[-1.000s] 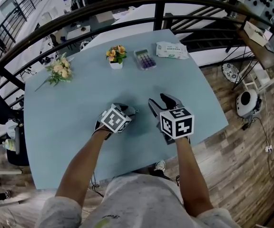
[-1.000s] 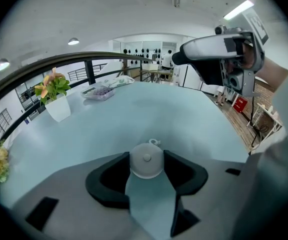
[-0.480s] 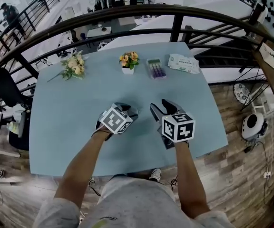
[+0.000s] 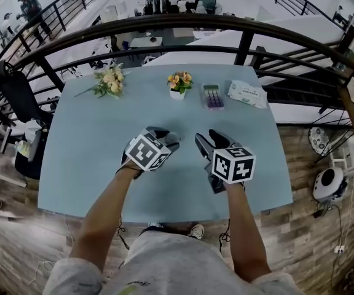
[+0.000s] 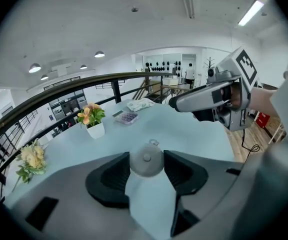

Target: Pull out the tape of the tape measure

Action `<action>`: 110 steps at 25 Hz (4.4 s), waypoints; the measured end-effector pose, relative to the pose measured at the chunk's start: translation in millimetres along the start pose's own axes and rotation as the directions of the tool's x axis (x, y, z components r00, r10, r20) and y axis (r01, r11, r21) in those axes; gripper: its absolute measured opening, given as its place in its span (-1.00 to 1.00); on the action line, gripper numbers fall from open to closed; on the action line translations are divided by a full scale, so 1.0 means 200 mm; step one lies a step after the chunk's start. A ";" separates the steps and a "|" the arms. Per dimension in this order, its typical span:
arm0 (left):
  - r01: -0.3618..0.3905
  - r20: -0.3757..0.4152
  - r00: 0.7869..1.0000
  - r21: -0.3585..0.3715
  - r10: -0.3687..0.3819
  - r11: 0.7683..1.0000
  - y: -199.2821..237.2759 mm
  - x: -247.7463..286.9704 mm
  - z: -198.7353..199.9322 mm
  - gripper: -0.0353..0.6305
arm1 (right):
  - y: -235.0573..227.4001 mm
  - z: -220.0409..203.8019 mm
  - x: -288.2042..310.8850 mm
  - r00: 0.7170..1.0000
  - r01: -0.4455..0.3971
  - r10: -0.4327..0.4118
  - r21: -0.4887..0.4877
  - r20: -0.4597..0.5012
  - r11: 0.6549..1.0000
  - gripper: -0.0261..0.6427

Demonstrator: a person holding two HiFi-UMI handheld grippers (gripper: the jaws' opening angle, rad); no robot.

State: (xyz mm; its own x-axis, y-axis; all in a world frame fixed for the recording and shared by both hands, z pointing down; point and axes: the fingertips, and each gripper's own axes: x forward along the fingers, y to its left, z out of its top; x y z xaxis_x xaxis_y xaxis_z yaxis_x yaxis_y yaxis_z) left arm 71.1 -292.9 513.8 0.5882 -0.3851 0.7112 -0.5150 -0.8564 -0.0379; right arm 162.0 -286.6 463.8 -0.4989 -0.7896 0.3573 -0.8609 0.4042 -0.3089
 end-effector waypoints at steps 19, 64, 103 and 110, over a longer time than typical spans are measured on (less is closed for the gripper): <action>-0.076 0.069 0.995 -0.014 0.077 0.997 0.08 -0.30 0.10 -0.25 | 0.25 0.10 0.09 0.985 -0.162 0.145 0.194 0.097 0.968 -0.33; -0.063 0.074 0.995 0.027 0.061 0.998 0.07 -0.40 0.09 -0.26 | 0.43 0.07 0.19 0.915 -0.401 0.288 0.576 0.282 0.712 -0.87; -0.091 0.082 0.993 0.006 0.090 0.996 0.19 -0.49 0.05 -0.26 | 0.29 0.14 0.10 0.949 -0.278 0.157 0.488 0.274 0.828 -0.87; -0.136 0.071 0.988 -0.015 0.137 0.991 0.28 -0.54 0.01 -0.26 | 0.15 0.17 0.04 0.948 -0.239 0.081 0.517 0.308 0.822 -0.87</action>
State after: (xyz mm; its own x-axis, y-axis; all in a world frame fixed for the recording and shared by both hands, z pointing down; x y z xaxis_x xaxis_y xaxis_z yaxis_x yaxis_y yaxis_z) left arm -19.0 -299.9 433.2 0.5548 -0.5221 0.6477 -0.5996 -0.7907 -0.1237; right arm 134.9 -296.0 427.2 -0.5121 -0.8579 0.0419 -0.5373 0.2820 -0.7948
